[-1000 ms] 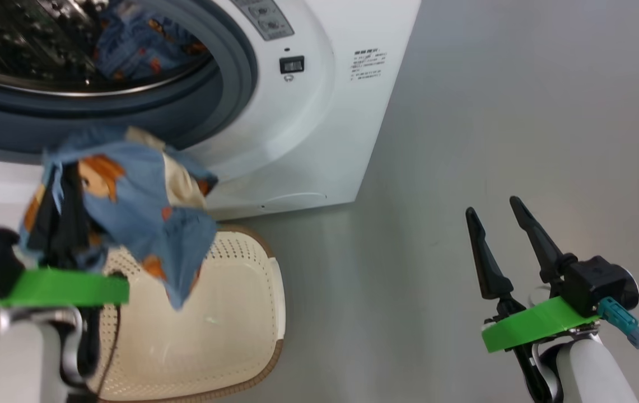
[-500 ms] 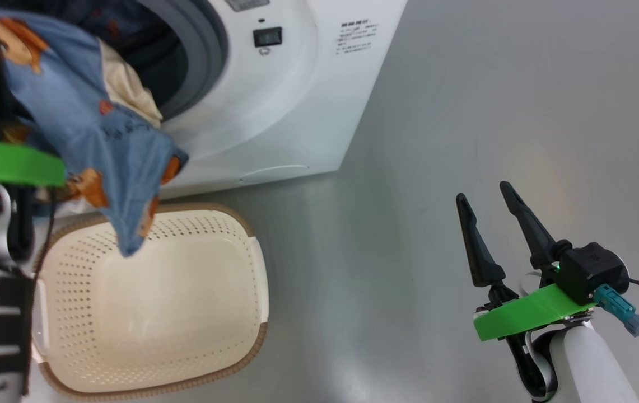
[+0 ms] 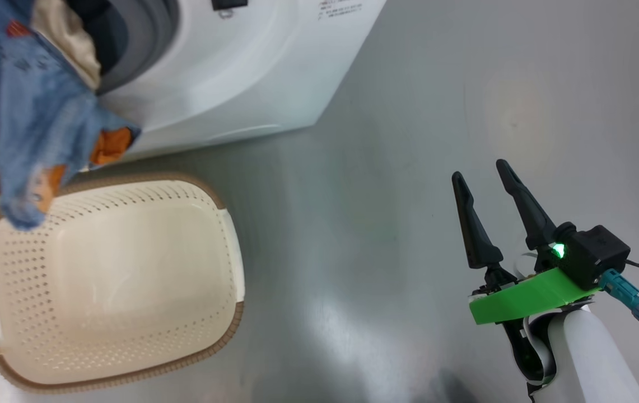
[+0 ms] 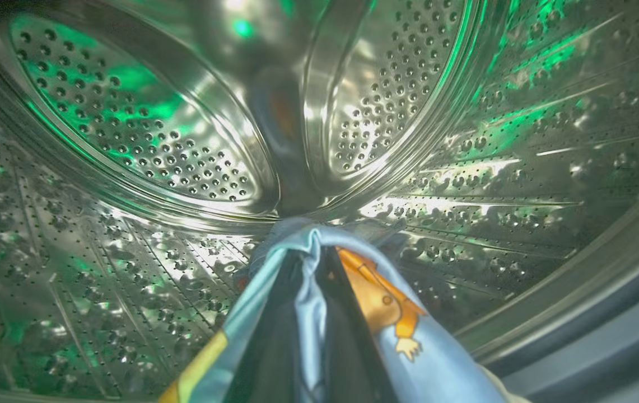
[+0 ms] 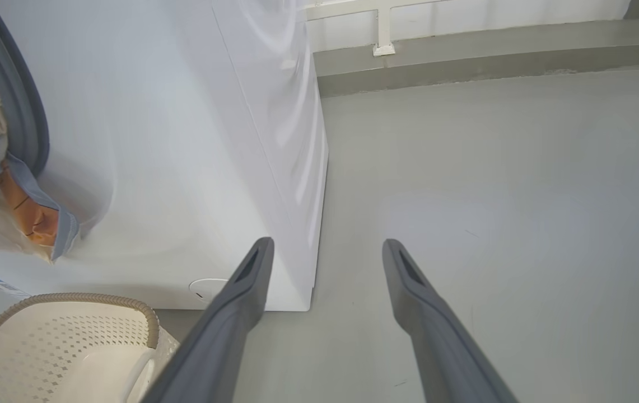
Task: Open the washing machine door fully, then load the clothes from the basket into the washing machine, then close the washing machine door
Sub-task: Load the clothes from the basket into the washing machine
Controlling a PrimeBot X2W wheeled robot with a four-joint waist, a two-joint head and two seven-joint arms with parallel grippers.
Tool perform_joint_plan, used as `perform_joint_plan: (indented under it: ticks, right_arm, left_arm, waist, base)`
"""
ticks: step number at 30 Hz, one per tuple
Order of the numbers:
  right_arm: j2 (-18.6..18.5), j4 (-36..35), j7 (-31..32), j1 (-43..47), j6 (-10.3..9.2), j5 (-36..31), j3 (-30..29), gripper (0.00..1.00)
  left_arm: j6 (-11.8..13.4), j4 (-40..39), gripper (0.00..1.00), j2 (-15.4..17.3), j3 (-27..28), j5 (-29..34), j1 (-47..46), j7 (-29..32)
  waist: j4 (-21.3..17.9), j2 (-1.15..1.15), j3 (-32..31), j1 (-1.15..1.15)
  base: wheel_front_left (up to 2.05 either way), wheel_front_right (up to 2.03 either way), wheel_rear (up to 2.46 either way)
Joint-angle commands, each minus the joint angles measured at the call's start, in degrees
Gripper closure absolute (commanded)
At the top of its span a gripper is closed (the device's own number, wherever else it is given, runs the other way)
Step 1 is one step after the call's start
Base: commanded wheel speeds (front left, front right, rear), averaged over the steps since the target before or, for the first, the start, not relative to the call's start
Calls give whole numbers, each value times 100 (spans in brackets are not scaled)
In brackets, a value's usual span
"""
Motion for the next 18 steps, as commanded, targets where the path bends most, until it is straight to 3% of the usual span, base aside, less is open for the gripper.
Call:
perform_joint_plan:
  ticks: [1,13,18]
  right_arm:
    - [10,-150,-27,5,13,98,177,0]
    - [10,-163,-27,-79,13,325,398,0]
    - [10,-153,-27,-72,13,390,475,0]
  left_arm:
    - [-14,42,100,328,49,-96,-255,103]
    - [-14,945,100,481,-334,-333,-1369,1045]
    - [56,1002,100,581,-454,-121,-1754,744]
  waist:
    - [-151,0,305,0]
    - [-371,0,818,0]
    - [-446,0,911,0]
  base:
    - [0,0,0]
    - [0,0,0]
    - [0,0,0]
